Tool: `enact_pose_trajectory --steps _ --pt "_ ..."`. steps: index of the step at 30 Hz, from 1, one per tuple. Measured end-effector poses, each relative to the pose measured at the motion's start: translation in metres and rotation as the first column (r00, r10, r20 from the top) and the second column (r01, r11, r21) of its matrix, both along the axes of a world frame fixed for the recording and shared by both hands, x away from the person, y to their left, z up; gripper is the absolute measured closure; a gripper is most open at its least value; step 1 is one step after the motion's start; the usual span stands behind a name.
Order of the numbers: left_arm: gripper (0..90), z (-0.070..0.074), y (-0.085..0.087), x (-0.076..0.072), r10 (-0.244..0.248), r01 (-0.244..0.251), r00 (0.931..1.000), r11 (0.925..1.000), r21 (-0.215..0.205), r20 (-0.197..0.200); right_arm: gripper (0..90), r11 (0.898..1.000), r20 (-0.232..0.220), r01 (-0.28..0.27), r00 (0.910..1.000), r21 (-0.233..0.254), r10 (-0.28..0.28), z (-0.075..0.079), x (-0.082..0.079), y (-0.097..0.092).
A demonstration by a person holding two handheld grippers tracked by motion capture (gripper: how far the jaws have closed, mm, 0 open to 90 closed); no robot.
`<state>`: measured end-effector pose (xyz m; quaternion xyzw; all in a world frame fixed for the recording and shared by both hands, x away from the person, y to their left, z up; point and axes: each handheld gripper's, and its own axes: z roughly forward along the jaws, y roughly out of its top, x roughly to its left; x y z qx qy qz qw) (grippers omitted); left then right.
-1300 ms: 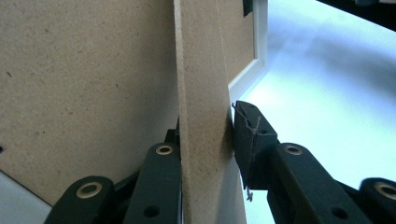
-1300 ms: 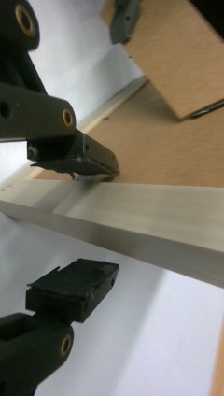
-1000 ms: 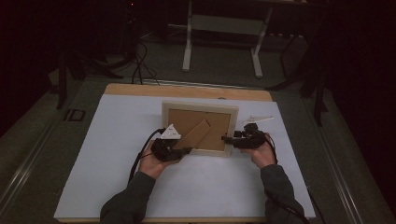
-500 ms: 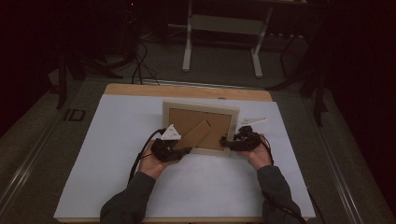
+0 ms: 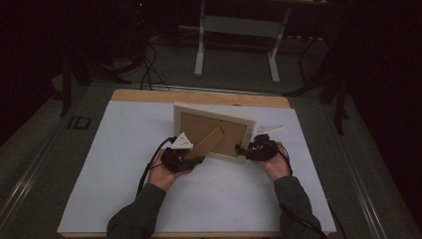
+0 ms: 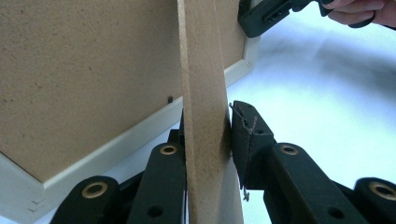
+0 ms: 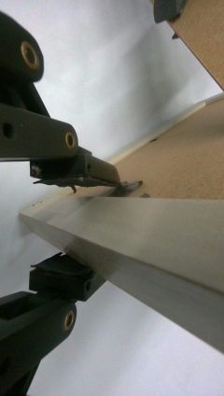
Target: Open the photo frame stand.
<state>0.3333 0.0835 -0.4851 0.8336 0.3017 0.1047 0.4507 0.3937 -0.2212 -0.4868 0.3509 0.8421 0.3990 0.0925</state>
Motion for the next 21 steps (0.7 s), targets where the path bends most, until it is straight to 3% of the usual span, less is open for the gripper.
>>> enact_pose_trajectory --steps 15,21 --pt "76.6 0.001 -0.003 -0.002 0.014 -0.014 0.9995 0.9998 -0.011 0.028 60.9 0.998 0.074 0.046 0.9964 -0.051 -0.042 0.0 0.001 0.01" --pt "76.4 -0.003 0.001 0.0 0.027 -0.027 0.9996 0.9996 -0.002 0.01 60.9 0.998 0.079 0.051 0.9957 -0.042 -0.048 -0.001 0.001 0.012"
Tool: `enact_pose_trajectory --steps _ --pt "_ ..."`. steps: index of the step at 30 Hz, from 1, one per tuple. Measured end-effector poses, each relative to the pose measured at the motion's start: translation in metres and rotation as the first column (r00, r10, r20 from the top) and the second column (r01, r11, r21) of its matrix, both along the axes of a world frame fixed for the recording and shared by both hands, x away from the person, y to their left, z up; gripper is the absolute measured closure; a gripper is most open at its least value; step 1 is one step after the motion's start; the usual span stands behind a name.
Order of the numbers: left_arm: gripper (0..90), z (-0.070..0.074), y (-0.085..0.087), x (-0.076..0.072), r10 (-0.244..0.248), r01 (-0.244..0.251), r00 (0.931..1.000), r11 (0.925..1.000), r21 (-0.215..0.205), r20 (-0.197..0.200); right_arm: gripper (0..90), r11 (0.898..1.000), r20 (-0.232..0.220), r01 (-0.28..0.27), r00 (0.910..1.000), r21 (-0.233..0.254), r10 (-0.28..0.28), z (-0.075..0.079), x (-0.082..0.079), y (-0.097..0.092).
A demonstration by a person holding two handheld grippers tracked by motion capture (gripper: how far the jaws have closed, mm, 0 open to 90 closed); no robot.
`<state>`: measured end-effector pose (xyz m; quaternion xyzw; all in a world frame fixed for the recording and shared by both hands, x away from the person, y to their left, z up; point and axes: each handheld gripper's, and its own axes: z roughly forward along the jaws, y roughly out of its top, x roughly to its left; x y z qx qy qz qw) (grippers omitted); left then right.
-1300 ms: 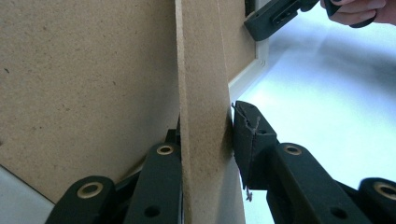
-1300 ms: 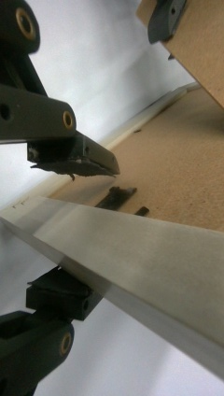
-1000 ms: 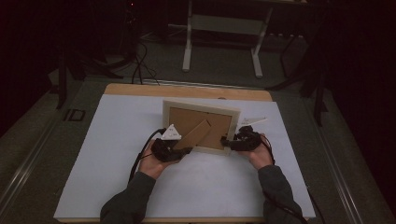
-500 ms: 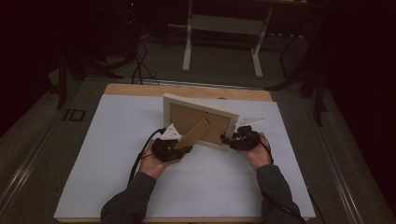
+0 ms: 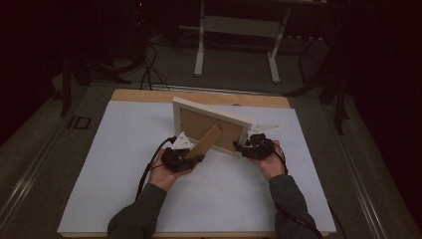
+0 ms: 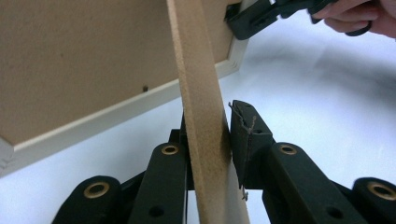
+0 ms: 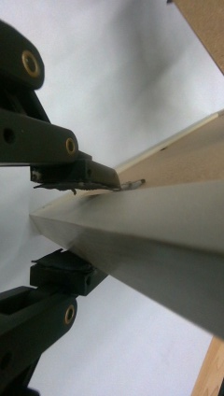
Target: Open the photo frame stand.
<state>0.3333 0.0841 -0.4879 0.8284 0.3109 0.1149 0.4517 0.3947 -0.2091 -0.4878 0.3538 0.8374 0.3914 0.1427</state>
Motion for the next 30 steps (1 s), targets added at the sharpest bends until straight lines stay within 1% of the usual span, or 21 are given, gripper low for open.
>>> enact_pose_trajectory --steps 4,6,10,12,15,17,23,30 --pt "75.9 -0.001 0.0 -0.001 -0.005 0.006 1.0 0.9999 0.011 -0.005 58.4 0.999 -0.025 0.005 0.9997 0.037 -0.004 -0.002 0.0 -0.005" --pt "75.1 0.0 0.0 -0.002 -0.007 0.007 1.0 0.9997 0.022 -0.005 57.1 0.999 -0.038 0.008 0.9993 0.042 -0.006 -0.003 0.0 -0.007" --pt "71.6 0.0 -0.001 -0.004 -0.022 0.022 0.9997 0.9989 0.042 -0.009 56.8 0.998 -0.048 0.009 0.9988 0.057 -0.007 -0.006 -0.002 -0.011" --pt "68.1 0.001 0.001 -0.005 -0.03 0.031 0.9994 0.9992 0.027 -0.015 57.2 0.998 -0.047 0.009 0.9989 0.06 -0.006 -0.007 -0.003 -0.011" --pt "66.5 0.003 0.005 -0.004 -0.027 0.027 0.9995 0.9996 0.0 -0.019 57.7 0.998 -0.049 0.006 0.9988 0.064 -0.003 -0.007 -0.003 -0.01" --pt "66.4 0.004 0.007 -0.004 -0.033 0.033 0.999 0.9994 -0.012 -0.03 58.0 0.998 -0.051 0.001 0.9987 0.068 0.002 -0.008 -0.004 -0.009" --pt "66.6 0.003 0.007 -0.005 -0.039 0.039 0.9987 0.9992 -0.01 -0.033 57.8 0.998 -0.047 -0.005 0.9989 0.059 0.007 -0.009 -0.008 -0.006" --pt "66.6 0.004 0.007 -0.008 -0.046 0.045 0.9983 0.9989 -0.013 -0.037 57.2 0.999 -0.031 -0.004 0.9995 0.052 0.006 -0.009 -0.011 -0.004"
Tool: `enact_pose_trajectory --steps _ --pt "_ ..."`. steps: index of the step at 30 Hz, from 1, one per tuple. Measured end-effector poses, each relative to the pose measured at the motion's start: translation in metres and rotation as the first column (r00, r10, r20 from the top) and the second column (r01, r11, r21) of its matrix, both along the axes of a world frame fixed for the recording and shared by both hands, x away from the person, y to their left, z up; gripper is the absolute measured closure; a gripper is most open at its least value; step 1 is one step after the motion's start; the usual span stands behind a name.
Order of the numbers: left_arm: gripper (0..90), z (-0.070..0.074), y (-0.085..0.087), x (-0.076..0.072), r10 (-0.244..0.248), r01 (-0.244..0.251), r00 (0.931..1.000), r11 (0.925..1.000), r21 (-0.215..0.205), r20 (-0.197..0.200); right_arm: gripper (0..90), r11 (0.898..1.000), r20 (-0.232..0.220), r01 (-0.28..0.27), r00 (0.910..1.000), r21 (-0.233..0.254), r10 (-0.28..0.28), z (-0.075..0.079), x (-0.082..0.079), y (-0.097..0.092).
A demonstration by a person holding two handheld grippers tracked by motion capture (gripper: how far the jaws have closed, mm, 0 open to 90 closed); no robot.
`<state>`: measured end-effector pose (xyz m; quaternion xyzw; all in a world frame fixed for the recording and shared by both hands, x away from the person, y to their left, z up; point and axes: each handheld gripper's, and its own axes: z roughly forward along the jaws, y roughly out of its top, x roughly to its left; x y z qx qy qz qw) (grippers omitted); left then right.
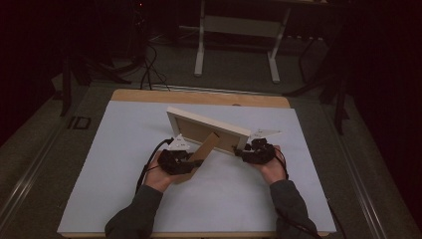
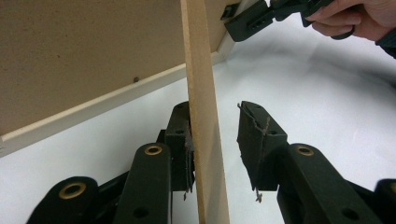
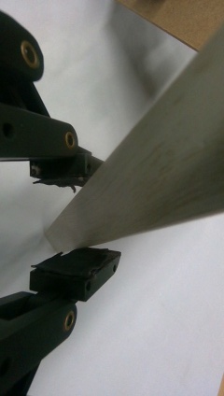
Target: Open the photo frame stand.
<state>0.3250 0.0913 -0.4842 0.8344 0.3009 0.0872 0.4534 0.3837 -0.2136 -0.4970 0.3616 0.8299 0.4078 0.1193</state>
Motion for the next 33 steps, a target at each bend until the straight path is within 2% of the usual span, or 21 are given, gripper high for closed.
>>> enact_pose_trajectory --steps 7,24,30,33 --pt "66.9 -0.002 0.002 -0.002 -0.006 0.006 0.9999 0.9999 -0.012 -0.012 53.9 1.0 -0.001 -0.01 0.9999 -0.011 0.01 -0.001 -0.004 0.001" --pt "69.3 -0.002 0.002 -0.007 -0.022 0.022 0.9997 0.9998 -0.001 -0.013 50.6 1.0 0.016 0.002 0.9999 -0.013 -0.002 -0.004 -0.011 0.002" --pt "67.9 -0.002 0.003 -0.008 -0.024 0.024 0.9997 0.9997 -0.012 -0.01 51.6 1.0 0.018 0.01 0.9998 0.019 -0.01 -0.004 -0.017 -0.004" --pt "66.5 -0.001 0.004 -0.008 -0.025 0.025 0.9997 0.9996 -0.017 -0.008 51.3 1.0 0.009 0.01 0.9999 0.02 -0.01 -0.006 -0.018 -0.005"
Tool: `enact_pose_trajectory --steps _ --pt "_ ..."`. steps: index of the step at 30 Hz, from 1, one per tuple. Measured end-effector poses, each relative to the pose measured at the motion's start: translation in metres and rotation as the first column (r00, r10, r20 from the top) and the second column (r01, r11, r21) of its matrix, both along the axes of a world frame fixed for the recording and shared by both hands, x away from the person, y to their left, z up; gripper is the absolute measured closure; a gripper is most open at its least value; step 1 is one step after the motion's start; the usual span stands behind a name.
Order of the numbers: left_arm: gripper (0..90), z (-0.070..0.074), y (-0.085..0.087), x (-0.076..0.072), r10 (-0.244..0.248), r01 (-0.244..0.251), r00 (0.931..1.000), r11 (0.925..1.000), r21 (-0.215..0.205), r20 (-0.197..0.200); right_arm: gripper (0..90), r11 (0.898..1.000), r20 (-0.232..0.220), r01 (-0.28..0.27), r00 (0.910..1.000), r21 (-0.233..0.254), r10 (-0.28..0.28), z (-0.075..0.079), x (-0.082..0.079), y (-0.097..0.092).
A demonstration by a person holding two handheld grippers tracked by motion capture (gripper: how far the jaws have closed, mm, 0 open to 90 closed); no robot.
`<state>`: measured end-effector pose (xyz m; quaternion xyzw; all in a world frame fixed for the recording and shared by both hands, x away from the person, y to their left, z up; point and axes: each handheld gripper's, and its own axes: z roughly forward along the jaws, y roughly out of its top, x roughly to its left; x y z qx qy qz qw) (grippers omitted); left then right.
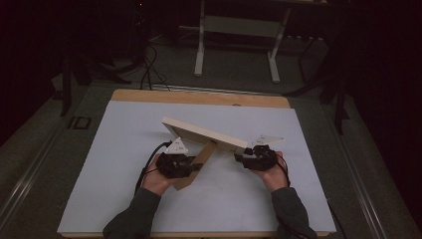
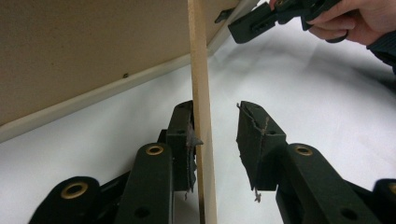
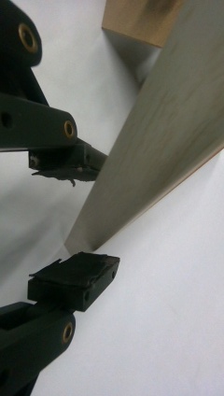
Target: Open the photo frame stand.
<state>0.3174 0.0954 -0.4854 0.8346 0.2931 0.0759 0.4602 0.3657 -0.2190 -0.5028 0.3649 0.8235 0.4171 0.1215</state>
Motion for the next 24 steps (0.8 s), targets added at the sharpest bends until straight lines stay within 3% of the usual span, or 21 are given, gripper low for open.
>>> enact_pose_trajectory --steps 6,24 --pt "65.9 0.0035 0.0047 0.0002 0.01 -0.01 0.9999 0.9994 -0.032 0.007 50.5 1.0 -0.002 0.006 1.0 0.002 -0.006 -0.0022 -0.0007 0.001" --pt "63.9 0.0077 0.01 0.0012 0.031 -0.03 0.9993 0.9971 -0.07 0.02 49.5 1.0 -0.027 0.02 0.9995 0.018 -0.019 -0.0061 -0.0019 -0.0005"
